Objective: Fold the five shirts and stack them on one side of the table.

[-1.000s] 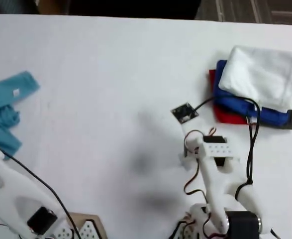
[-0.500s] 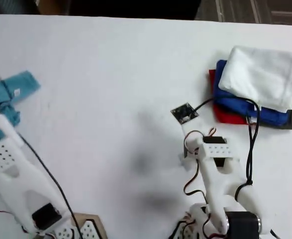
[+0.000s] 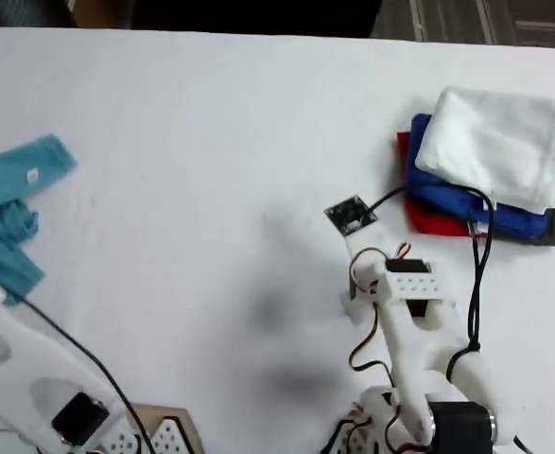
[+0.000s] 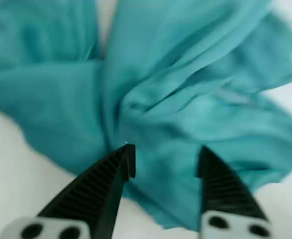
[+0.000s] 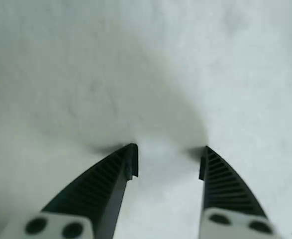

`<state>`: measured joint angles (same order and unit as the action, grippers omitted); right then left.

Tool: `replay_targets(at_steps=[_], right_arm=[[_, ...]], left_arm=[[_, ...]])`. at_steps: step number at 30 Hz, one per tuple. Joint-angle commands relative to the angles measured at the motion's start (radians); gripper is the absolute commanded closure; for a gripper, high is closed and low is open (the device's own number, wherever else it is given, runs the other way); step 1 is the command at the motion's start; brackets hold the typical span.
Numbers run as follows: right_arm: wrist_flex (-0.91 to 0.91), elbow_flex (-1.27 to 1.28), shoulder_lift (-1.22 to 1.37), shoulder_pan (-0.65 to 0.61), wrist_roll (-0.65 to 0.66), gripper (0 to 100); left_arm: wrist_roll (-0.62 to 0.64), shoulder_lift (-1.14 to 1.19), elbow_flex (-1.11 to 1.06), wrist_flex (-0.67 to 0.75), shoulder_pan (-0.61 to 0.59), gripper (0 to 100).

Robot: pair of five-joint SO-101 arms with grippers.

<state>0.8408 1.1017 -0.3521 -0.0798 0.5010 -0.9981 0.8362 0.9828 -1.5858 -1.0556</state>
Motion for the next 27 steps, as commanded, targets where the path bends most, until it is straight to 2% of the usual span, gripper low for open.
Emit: replay_targets(at_steps=[1,11,13,16,18,19,27], right_arm=[[-0.025,0.000,-0.013,-0.010,0.003,78.6],[-0.025,0.002,-0.013,-0.033,0.005,78.6],[-0.025,0.002,-0.013,-0.033,0.003,78.6],[-0.025,0.002,-0.013,-0.033,0.003,78.6],[-0.025,0.002,-0.013,-0.033,0.003,78.6],[-0.025,0.002,-0.013,-0.033,0.002,78.6],[-0.025,0.002,-0.013,-0.031,0.002,78.6]], left_arm=[[-0.017,0.005,-0.013,0.086,-0.044,69],[-0.011,0.152,-0.013,0.072,0.044,70],[-0.011,0.161,-0.012,0.015,0.078,79],[-0.006,0.129,0.013,-0.106,0.147,100],[0.023,0.098,0.054,-0.187,0.204,96],[0.048,0.078,0.071,-0.201,0.233,98],[0.258,-0.186,0.090,-0.203,0.471,98]])
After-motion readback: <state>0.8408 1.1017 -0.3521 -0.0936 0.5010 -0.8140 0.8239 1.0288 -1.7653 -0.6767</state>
